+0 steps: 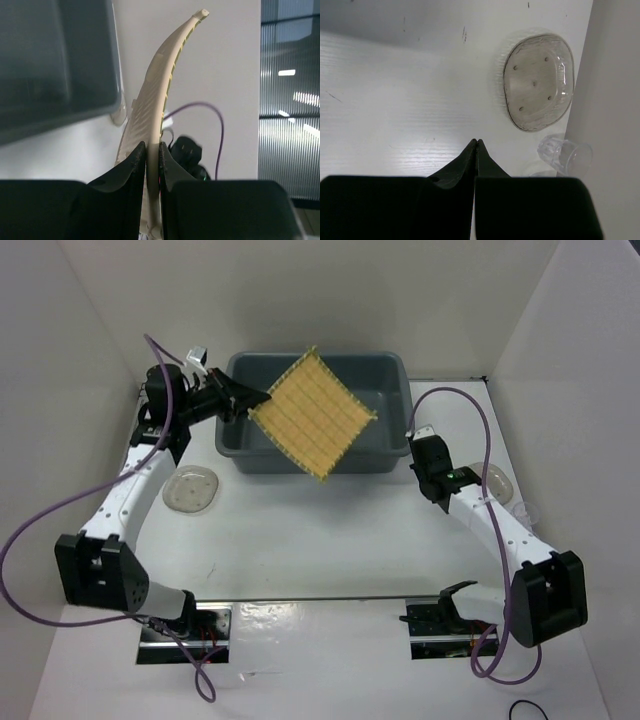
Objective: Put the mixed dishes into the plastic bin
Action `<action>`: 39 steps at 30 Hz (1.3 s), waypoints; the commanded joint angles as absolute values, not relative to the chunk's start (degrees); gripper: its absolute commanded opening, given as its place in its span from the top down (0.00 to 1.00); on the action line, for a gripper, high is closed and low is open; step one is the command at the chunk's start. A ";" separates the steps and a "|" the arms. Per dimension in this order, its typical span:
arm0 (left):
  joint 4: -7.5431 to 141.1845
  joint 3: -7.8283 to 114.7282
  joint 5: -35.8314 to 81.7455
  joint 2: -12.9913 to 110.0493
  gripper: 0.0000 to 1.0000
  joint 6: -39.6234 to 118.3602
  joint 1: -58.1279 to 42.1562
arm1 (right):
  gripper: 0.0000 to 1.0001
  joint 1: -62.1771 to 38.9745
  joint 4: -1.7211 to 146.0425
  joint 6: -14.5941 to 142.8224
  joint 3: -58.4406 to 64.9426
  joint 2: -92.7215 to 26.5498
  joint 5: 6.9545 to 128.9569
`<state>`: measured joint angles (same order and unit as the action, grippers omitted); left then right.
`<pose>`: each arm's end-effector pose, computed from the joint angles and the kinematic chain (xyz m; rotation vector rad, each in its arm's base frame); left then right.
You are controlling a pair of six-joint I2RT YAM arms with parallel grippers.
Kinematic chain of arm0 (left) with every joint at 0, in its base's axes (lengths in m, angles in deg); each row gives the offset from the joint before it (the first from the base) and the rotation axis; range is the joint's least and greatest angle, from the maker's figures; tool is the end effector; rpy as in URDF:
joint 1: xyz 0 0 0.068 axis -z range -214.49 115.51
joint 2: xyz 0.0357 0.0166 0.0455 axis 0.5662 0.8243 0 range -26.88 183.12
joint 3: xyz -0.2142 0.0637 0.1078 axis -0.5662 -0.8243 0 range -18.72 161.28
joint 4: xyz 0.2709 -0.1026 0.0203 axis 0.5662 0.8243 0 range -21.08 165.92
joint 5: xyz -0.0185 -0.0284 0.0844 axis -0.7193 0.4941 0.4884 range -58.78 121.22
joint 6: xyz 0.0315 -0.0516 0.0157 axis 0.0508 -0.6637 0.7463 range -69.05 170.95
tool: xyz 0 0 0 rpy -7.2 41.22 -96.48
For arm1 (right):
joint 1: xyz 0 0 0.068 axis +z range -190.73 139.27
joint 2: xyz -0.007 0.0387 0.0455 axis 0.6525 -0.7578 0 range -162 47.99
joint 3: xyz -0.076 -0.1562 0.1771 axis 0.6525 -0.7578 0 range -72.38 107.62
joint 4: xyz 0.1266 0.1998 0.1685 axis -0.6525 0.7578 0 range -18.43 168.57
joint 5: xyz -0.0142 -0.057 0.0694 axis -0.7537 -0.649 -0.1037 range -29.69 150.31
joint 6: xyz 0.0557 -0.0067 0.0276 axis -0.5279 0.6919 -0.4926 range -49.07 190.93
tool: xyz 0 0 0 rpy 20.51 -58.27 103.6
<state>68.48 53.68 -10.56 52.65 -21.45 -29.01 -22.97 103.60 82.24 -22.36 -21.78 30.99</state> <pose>0.3618 -0.0665 0.3605 -0.4929 1.8780 -1.5739 0.2821 0.0658 0.2097 -0.3904 2.3692 -0.5780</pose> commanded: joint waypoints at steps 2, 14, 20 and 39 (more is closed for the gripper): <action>55.59 61.60 -9.12 58.63 1.00 -28.85 -29.48 | 1.00 -23.33 100.83 80.60 -24.91 -19.16 28.33; 44.05 61.44 9.75 73.04 1.00 -36.24 -26.40 | 1.00 -23.33 98.99 80.60 -27.82 -18.63 28.32; 41.94 62.76 18.90 79.37 1.00 -40.26 -22.89 | 1.00 -23.33 98.99 80.60 -27.82 -19.68 29.47; 48.01 60.29 30.86 88.87 1.00 -45.82 -15.33 | 1.00 -23.33 98.46 80.60 -28.35 -19.68 28.94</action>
